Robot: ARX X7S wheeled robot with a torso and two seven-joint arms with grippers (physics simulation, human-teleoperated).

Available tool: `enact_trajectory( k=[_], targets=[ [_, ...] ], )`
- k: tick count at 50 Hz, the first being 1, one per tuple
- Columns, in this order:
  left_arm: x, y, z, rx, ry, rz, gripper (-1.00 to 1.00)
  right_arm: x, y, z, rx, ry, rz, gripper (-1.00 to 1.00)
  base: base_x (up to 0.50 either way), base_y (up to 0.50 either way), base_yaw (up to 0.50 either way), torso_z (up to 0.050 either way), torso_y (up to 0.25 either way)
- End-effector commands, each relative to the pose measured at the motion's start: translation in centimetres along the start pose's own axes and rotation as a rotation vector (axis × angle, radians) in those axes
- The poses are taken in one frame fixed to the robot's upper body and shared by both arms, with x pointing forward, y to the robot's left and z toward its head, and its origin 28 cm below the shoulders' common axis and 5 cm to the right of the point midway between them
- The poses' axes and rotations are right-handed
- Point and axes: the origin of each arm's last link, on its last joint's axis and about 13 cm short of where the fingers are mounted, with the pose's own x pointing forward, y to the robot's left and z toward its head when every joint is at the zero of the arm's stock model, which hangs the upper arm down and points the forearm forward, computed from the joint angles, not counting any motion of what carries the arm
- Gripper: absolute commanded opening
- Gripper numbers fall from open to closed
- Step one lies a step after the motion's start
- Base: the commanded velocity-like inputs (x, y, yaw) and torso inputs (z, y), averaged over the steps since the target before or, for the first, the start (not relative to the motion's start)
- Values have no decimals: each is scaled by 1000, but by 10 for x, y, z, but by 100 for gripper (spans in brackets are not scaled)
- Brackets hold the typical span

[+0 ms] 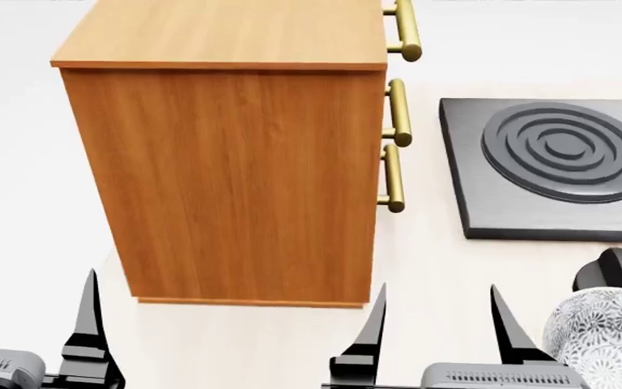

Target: Put the bowl on the top of the cabinet.

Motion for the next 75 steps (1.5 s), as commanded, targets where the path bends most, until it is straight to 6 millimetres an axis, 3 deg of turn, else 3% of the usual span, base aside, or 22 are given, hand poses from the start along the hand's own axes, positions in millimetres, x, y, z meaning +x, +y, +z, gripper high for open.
enact_trajectory(
  k=[1, 14, 23, 27, 35, 41, 58, 75],
  targets=[
    [0, 0, 0, -1, 0, 1, 100, 0, 0, 0, -9, 3, 3, 100, 395, 59, 0, 0, 0],
    [0, 0, 1, -1, -3, 0, 100, 0, 1, -1, -66, -34, -74, 100, 149, 22, 0, 0, 1],
    [-1, 0, 1, -1, -2, 1, 100, 4, 1, -3, -88, 42, -104, 100, 0, 0, 0, 0, 0],
    [-1, 0, 1, -2, -2, 1, 100, 4, -1, -3, -3, 130, -123, 100, 0, 0, 0, 0, 0],
    [-1, 1, -1, -3, 1, 4, 100, 8, -4, -6, -140, 44, -207, 100, 0, 0, 0, 0, 0],
    [0, 1, -4, -2, 12, 7, 100, 7, -6, 5, -139, 103, -116, 100, 0, 0, 0, 0, 0],
    [4, 2, -5, -10, 9, 2, 100, 5, -52, 42, -328, 396, 7, 100, 0, 0, 0, 0, 0],
    [0, 4, -11, -30, 15, 14, 100, -24, -80, 28, -524, 548, -45, 100, 0, 0, 0, 0, 0]
  ],
)
